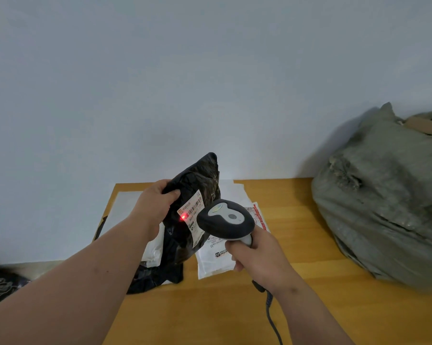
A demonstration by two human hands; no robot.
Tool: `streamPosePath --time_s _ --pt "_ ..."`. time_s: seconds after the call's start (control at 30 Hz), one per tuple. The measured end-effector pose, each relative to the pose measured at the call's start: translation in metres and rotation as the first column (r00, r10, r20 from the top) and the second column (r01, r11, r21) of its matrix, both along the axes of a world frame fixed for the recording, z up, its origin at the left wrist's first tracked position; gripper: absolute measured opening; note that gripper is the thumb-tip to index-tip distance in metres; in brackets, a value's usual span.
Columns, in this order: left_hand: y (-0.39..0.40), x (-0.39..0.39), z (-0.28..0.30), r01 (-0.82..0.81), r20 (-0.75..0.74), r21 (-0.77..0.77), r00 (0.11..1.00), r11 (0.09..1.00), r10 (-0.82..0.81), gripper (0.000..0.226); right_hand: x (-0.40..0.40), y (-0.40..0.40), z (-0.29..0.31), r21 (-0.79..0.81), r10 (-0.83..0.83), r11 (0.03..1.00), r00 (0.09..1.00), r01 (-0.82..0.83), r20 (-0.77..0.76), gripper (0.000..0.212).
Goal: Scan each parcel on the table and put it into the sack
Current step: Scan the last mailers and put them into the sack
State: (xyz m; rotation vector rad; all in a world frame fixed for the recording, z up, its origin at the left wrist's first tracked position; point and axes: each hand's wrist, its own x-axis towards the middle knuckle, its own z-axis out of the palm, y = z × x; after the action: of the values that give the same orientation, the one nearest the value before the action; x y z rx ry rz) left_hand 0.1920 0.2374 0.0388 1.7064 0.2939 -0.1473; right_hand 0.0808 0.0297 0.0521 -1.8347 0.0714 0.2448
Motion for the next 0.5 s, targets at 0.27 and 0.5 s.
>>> streamPosePath --time_s 0.27,0.5 --pt "-0.017 -0.006 0.026 0.017 0.102 0.064 0.994 0.998 -0.023 0.021 -0.007 -0.006 0.005 0.045 -0.066 0.997 0.997 0.064 0.027 0.018" --pt "-0.072 -0.012 0.061 -0.050 0.334 0.272 0.941 0.961 -0.046 0.024 -0.010 -0.044 0.012 0.083 -0.143 0.987 0.988 0.138 0.060 0.010"
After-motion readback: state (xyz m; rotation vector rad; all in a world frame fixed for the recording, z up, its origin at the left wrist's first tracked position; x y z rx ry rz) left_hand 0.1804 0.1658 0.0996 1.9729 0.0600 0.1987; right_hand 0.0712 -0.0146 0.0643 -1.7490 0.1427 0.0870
